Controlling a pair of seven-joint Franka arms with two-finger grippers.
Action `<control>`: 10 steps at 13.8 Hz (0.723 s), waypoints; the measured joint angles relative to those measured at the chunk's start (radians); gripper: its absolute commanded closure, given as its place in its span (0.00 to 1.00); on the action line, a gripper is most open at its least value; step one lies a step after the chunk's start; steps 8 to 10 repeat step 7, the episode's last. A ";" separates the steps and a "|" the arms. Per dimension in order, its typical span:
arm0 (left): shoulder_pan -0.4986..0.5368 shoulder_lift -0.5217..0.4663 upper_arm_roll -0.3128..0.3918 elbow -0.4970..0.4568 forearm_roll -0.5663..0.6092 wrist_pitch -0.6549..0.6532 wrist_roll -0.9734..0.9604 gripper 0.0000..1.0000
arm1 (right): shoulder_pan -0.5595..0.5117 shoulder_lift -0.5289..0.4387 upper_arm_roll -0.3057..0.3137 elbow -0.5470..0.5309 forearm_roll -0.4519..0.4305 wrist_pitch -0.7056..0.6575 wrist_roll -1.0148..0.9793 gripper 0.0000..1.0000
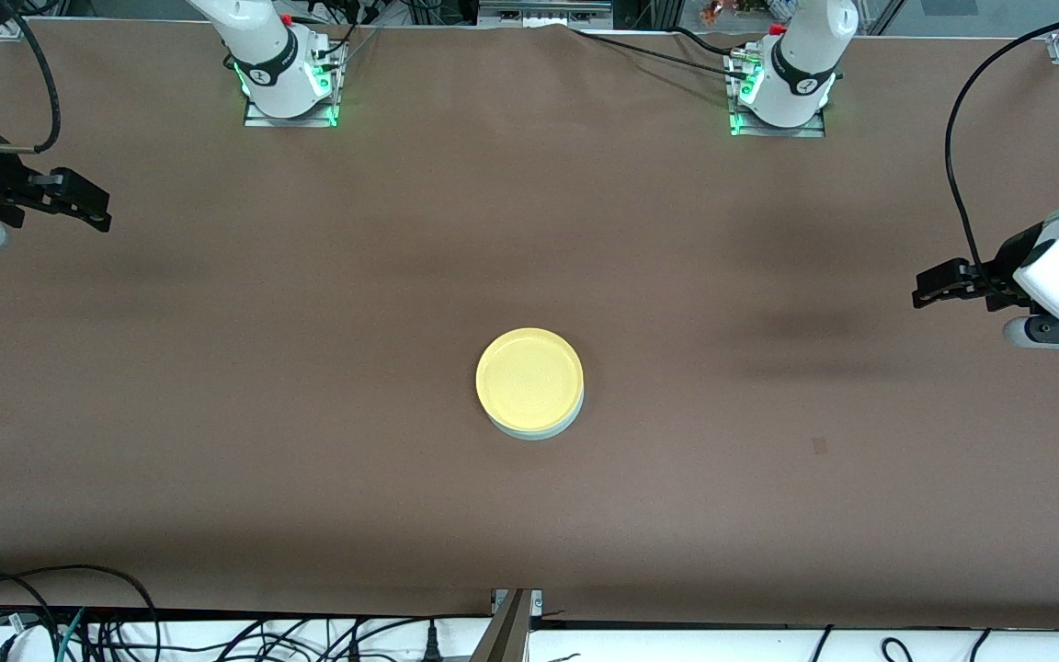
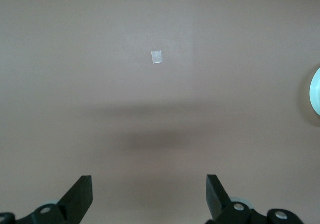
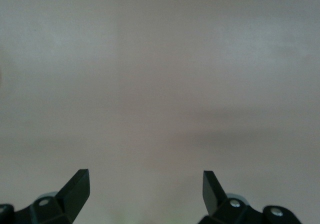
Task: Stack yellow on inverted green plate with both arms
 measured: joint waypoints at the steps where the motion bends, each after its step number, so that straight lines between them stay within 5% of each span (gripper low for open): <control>1: 0.000 0.000 0.000 0.000 0.000 0.000 0.000 0.00 | -0.008 0.006 0.000 -0.010 0.001 0.020 0.000 0.00; 10: 0.000 0.000 0.000 0.000 0.000 0.000 0.000 0.00 | -0.025 0.016 0.000 -0.025 0.006 0.031 0.000 0.00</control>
